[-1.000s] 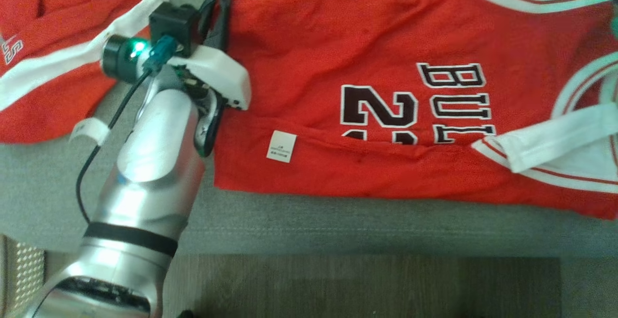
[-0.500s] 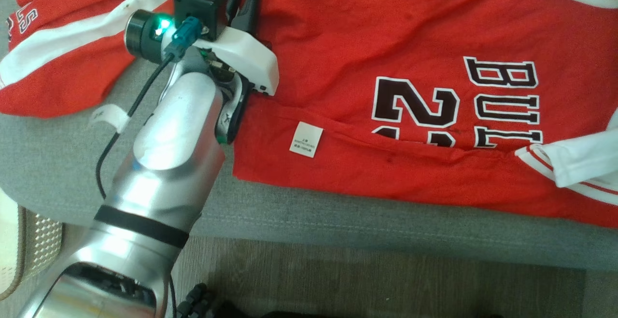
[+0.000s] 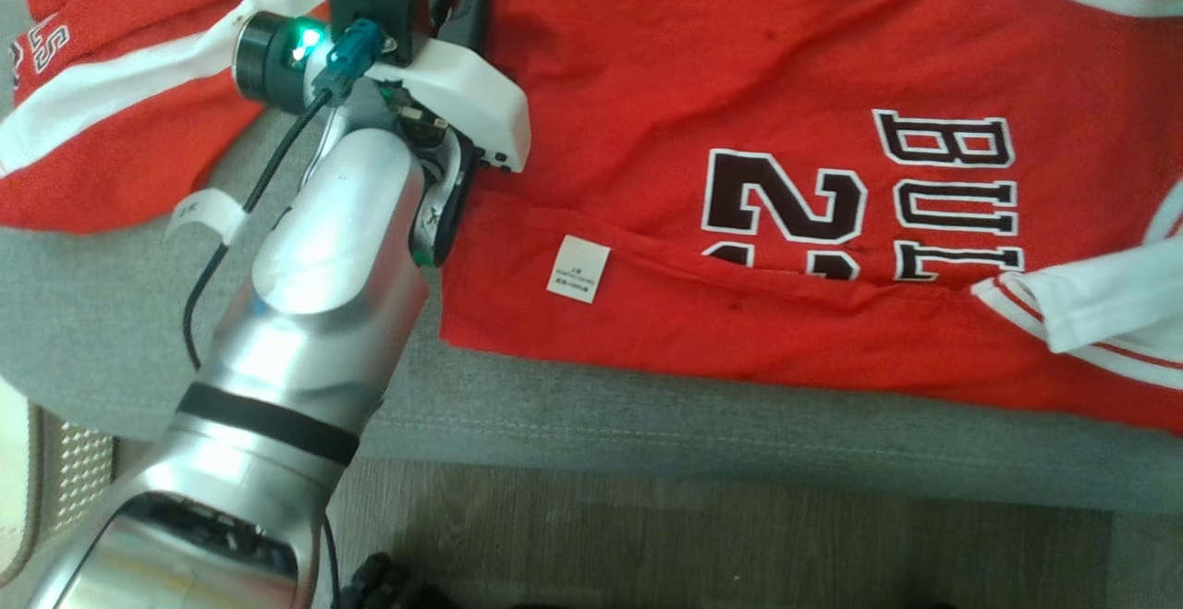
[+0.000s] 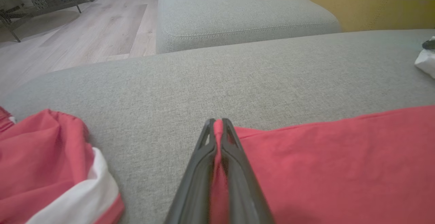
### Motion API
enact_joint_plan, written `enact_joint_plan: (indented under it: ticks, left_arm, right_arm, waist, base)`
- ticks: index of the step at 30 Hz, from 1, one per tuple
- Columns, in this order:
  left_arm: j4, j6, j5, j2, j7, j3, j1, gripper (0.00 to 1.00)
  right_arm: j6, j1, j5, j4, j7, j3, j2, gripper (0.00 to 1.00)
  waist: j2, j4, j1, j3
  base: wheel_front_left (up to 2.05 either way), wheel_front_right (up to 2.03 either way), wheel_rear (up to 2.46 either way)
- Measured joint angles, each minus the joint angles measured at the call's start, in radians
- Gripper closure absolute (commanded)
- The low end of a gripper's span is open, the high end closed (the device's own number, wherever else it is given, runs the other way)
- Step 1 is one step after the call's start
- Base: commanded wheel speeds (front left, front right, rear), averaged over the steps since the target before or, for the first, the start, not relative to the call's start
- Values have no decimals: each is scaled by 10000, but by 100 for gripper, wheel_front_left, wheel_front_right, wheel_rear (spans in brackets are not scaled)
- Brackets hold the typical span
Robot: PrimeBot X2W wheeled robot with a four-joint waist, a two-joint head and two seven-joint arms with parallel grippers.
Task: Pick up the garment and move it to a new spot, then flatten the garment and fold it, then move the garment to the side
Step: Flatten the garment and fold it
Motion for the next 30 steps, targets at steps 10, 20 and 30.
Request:
enact_joint_plan:
  ticks: [10, 20, 30]
  left_arm:
    - [681, -35, 391, 88, 0, 729, 175, 100]
    - [792, -100, 579, 447, 0, 1473, 657, 100]
    - [798, -284, 895, 537, 0, 1730, 1611, 100]
  right_arm:
    - [0, 655, 1260, -550, -2564, 612, -13, 100]
    - [0, 2070, 2872, -1705, -2746, 1622, -77, 100]
    - [0, 4156, 4934, -4069, -1407, 2675, -648, 100]
  waist:
    - [0, -683, 0, -789]
    - [0, -1394, 0, -1528]
    - [0, -1697, -1, -2495]
  base:
    - [0, 0, 0]
    - [0, 0, 0]
    - [0, 0, 0]
